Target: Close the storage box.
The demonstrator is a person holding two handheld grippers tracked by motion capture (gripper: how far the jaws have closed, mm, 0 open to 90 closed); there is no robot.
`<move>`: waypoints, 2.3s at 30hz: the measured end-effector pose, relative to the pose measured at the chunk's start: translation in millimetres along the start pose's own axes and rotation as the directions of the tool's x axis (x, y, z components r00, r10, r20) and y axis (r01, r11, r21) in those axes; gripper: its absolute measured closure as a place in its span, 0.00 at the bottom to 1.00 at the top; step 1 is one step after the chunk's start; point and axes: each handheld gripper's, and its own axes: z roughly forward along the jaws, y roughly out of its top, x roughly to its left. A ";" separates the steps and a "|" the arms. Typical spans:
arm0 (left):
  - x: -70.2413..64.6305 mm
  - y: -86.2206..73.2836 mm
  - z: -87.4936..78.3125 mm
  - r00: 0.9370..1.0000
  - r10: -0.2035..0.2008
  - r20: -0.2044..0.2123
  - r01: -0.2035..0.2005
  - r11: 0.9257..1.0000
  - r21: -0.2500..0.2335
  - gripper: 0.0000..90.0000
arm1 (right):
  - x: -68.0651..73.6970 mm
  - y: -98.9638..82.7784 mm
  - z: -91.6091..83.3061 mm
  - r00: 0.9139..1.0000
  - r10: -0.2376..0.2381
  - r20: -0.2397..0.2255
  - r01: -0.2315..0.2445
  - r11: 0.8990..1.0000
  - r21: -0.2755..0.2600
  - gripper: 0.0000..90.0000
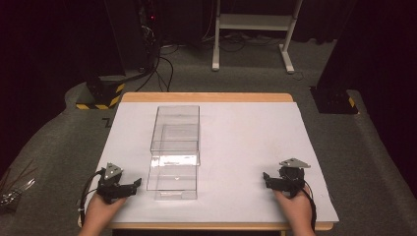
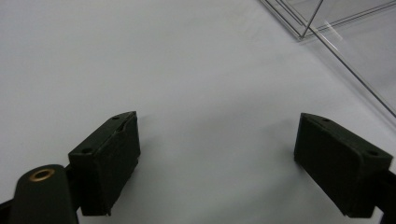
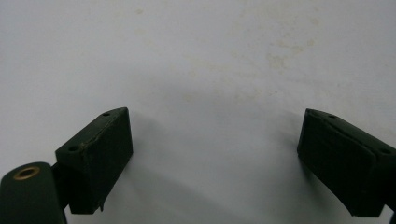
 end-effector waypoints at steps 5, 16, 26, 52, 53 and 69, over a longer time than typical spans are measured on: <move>0.0 0.0 0.0 1.000 0.000 0.000 0.000 1.000 0.000 0.16 | 0.0 0.0 0.0 1.000 0.000 0.000 0.000 1.000 0.001 0.11; -0.2 0.2 -0.2 1.000 0.002 -0.005 -0.002 1.000 -0.001 0.17 | 0.4 1.0 0.1 1.000 -0.002 0.002 0.002 1.000 0.004 0.11; -2.2 0.2 -1.8 1.000 0.020 0.000 -0.020 1.000 -0.006 0.22 | -0.1 0.3 0.1 1.000 -0.001 -0.001 0.001 1.000 0.002 0.11; -7.6 13.1 -31.9 0.996 0.032 0.078 -0.022 0.993 -0.118 0.17 | -0.1 0.2 0.1 1.000 -0.001 -0.001 0.001 1.000 0.001 0.11; -7.9 13.6 -33.4 0.996 0.037 0.079 -0.027 0.992 -0.122 0.17 | -0.1 0.2 0.1 1.000 -0.002 -0.001 0.002 1.000 0.001 0.11; -14.5 20.0 -53.0 0.994 0.053 0.100 -0.034 0.982 -0.188 0.17 | -0.4 0.2 0.1 1.000 -0.005 -0.001 0.005 1.000 -0.001 0.11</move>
